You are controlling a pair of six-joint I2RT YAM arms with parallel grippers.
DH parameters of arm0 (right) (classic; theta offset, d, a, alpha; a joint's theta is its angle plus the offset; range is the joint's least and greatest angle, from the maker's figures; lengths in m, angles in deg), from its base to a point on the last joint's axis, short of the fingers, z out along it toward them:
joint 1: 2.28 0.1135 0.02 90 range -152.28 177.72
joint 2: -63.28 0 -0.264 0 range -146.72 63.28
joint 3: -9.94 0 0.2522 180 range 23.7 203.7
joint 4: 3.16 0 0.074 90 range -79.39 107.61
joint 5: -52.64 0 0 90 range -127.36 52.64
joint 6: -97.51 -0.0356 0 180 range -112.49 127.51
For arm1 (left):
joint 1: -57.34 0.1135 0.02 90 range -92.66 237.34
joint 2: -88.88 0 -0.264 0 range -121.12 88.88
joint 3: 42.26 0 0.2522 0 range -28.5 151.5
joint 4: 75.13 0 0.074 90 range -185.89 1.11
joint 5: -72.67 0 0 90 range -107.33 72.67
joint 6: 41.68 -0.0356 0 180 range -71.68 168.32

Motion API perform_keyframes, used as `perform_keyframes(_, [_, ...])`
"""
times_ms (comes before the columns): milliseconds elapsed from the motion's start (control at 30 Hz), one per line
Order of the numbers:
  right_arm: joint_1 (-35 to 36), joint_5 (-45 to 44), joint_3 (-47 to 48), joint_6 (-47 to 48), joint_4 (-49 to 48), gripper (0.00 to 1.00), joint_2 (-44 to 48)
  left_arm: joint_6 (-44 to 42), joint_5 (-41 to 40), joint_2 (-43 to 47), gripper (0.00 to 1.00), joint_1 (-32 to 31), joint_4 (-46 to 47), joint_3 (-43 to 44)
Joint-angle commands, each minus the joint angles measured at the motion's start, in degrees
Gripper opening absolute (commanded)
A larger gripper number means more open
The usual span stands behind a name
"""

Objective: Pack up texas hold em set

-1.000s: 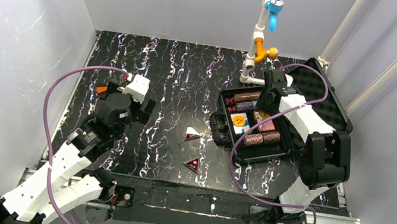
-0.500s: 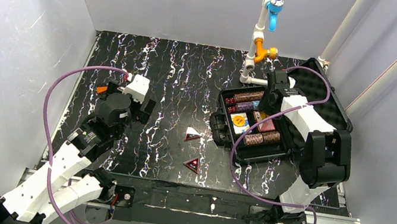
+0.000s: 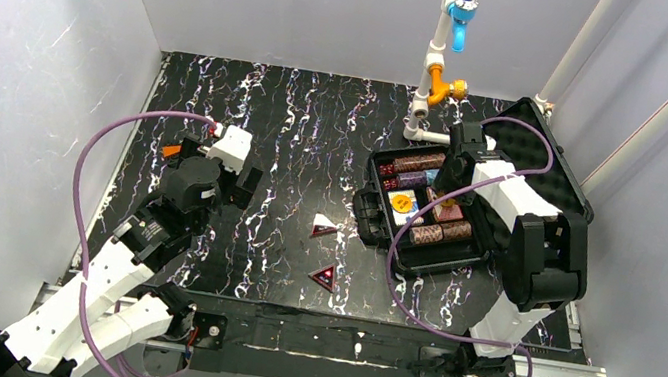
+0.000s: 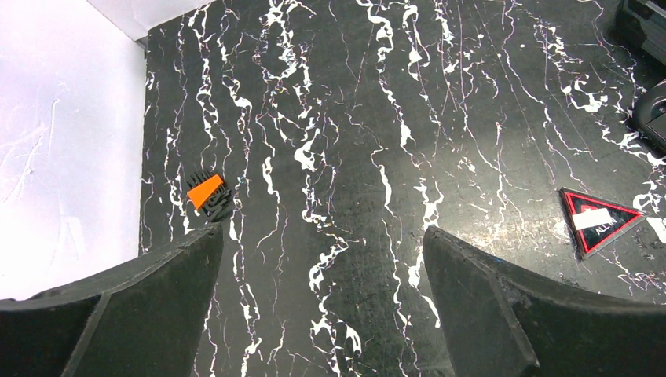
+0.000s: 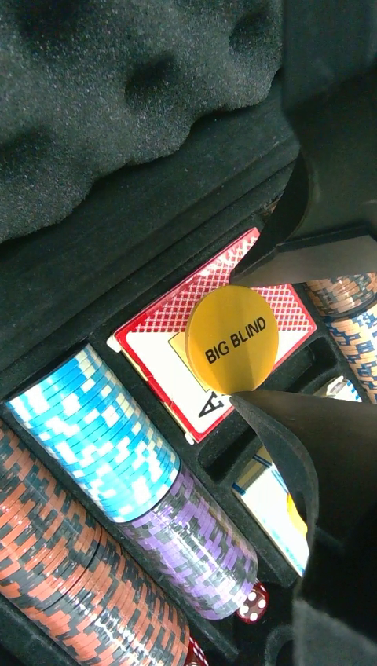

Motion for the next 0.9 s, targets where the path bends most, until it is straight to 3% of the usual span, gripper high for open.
perform_keyframes(0, [-0.39,-0.52,-0.01,-0.77,-1.48,0.56,-0.15,0.49,0.17,-0.19,0.98,-0.27,0.45,-0.14])
perform_keyframes(400, [-0.48,-1.52,-0.77,-1.61,-1.53,0.91,0.70,0.53,0.01,-0.26,0.98,-0.27,0.52,-0.26])
perform_keyframes(600, [-0.32,-1.01,-1.01,-1.55,-1.43,0.98,3.68,1.15,2.62,-0.63,0.98,-0.27,0.68,-0.31])
perform_keyframes(867, [4.72,-0.97,-1.18,-0.93,-0.84,0.98,8.18,7.80,11.58,-6.60,0.98,-0.28,-3.73,4.34])
